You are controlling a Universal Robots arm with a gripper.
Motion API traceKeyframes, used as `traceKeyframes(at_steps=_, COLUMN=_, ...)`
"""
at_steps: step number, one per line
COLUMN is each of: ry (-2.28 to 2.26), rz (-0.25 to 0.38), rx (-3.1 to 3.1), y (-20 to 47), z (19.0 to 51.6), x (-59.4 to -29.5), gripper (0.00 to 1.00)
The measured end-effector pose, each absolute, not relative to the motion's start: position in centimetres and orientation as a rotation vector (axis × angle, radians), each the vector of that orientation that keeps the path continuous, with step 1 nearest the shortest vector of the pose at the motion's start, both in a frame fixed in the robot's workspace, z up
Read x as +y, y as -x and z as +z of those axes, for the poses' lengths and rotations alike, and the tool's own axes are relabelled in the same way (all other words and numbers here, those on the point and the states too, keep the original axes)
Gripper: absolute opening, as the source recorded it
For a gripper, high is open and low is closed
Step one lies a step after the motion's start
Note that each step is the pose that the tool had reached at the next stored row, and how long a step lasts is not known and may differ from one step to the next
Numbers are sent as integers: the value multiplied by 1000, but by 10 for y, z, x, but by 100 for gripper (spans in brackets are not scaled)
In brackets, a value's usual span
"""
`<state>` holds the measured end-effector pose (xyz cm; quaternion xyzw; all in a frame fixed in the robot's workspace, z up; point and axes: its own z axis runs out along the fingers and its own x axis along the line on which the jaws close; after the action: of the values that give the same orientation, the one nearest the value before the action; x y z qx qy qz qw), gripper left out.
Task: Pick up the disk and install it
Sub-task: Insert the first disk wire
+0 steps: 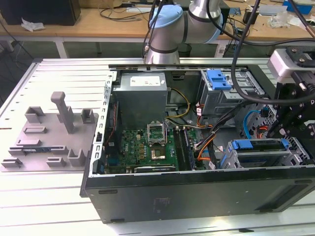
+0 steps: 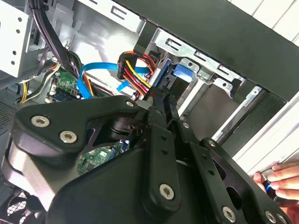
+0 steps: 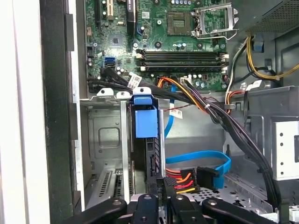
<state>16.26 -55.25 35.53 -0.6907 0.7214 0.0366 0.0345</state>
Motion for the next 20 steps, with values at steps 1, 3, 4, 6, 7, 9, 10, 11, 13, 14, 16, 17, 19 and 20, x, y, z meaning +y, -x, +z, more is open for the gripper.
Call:
traceKeyframes(at_steps=1, ry=2127, rz=113, rx=2215, y=-163, z=355, x=-553, gripper=17)
traceKeyframes(at_steps=3, ry=2129, rz=113, rx=2213, y=-163, z=355, x=-553, gripper=17)
traceKeyframes(at_steps=4, ry=2129, rz=113, rx=2213, y=-163, z=355, x=-553, gripper=17)
traceKeyframes(at_steps=6, ry=2129, rz=112, rx=2212, y=-163, z=355, x=-553, gripper=17)
traceKeyframes(at_steps=7, ry=2129, rz=112, rx=2212, y=-163, z=355, x=-553, gripper=17)
traceKeyframes(at_steps=9, ry=2129, rz=112, rx=2212, y=-163, z=355, x=-553, gripper=17)
traceKeyframes(at_steps=10, ry=2129, rz=112, rx=2212, y=-163, z=355, x=-553, gripper=17)
traceKeyframes(at_steps=11, ry=2129, rz=112, rx=2212, y=-163, z=355, x=-553, gripper=17)
traceKeyframes(at_steps=13, ry=2129, rz=112, rx=2212, y=-163, z=355, x=-553, gripper=17)
traceKeyframes(at_steps=14, ry=2129, rz=112, rx=2212, y=-163, z=355, x=-553, gripper=17)
traceKeyframes(at_steps=16, ry=2129, rz=112, rx=2212, y=-163, z=355, x=-553, gripper=17)
traceKeyframes(at_steps=17, ry=2129, rz=112, rx=2212, y=-163, z=355, x=-553, gripper=17)
traceKeyframes(at_steps=19, ry=2130, rz=112, rx=2212, y=-163, z=354, x=-553, gripper=17)
traceKeyframes(at_steps=20, ry=2130, rz=112, rx=2212, y=-164, z=354, x=-553, gripper=17)
